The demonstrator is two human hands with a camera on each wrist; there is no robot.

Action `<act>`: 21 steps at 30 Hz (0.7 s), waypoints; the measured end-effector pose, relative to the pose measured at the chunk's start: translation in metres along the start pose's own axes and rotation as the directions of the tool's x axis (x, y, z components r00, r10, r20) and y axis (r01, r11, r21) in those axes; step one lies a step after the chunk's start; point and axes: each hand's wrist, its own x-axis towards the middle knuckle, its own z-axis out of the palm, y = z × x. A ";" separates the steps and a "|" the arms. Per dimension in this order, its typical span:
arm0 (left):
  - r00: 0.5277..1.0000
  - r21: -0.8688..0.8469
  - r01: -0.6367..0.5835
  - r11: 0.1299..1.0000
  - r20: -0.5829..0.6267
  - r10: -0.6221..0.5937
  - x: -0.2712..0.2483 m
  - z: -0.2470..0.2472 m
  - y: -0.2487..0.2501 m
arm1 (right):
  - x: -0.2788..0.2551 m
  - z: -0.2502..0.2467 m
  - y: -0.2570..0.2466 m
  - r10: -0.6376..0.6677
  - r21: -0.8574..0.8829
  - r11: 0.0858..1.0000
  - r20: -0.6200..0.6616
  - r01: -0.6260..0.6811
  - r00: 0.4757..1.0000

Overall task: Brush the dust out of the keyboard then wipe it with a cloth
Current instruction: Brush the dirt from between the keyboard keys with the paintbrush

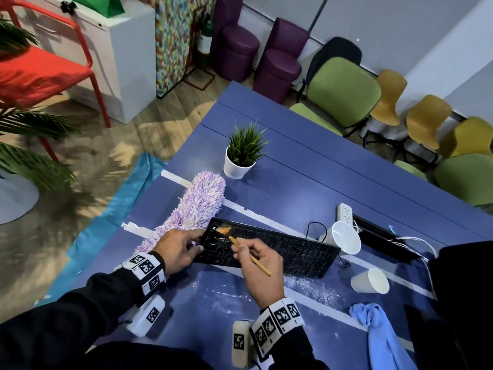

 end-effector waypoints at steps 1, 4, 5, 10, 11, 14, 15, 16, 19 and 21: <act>1.000 -0.001 0.001 1.000 -0.004 -0.001 0.000 0.001 -0.001 | -0.002 0.004 -0.002 -0.017 -0.015 1.000 0.051 0.018 0.999; 1.000 0.026 -0.011 1.000 -0.016 0.011 0.001 0.001 -0.006 | -0.005 0.012 -0.005 -0.064 -0.026 0.998 0.059 0.066 0.996; 1.000 0.035 -0.011 0.999 -0.017 0.012 0.001 0.002 -0.007 | -0.005 0.013 -0.005 -0.074 -0.047 0.996 0.066 0.077 0.995; 1.000 0.030 0.000 1.000 -0.028 0.001 0.001 0.002 -0.005 | -0.004 0.007 0.003 -0.059 -0.053 0.997 -0.092 0.055 0.994; 1.000 0.034 0.003 0.999 -0.024 -0.003 0.000 0.002 -0.006 | -0.004 0.007 0.002 -0.057 -0.036 0.998 -0.065 0.055 0.996; 1.000 0.046 0.001 0.999 -0.017 -0.001 0.000 0.000 -0.010 | -0.008 0.011 0.000 -0.115 -0.140 0.981 0.123 0.132 0.986; 1.000 0.041 0.002 0.999 -0.012 -0.002 0.000 0.001 -0.009 | -0.009 0.011 0.002 -0.114 -0.153 0.980 0.110 0.131 0.987; 1.000 0.037 0.001 0.999 -0.009 -0.001 0.000 0.001 -0.009 | -0.008 0.011 0.003 -0.106 -0.124 0.986 0.049 0.112 0.993; 1.000 0.048 -0.001 0.999 -0.006 0.001 -0.002 0.003 -0.010 | -0.010 0.010 0.009 -0.090 -0.095 0.991 0.027 0.092 0.996; 1.000 0.062 -0.006 0.998 -0.001 0.006 -0.002 0.003 -0.012 | -0.016 0.013 0.014 -0.076 -0.165 0.981 0.147 0.100 0.986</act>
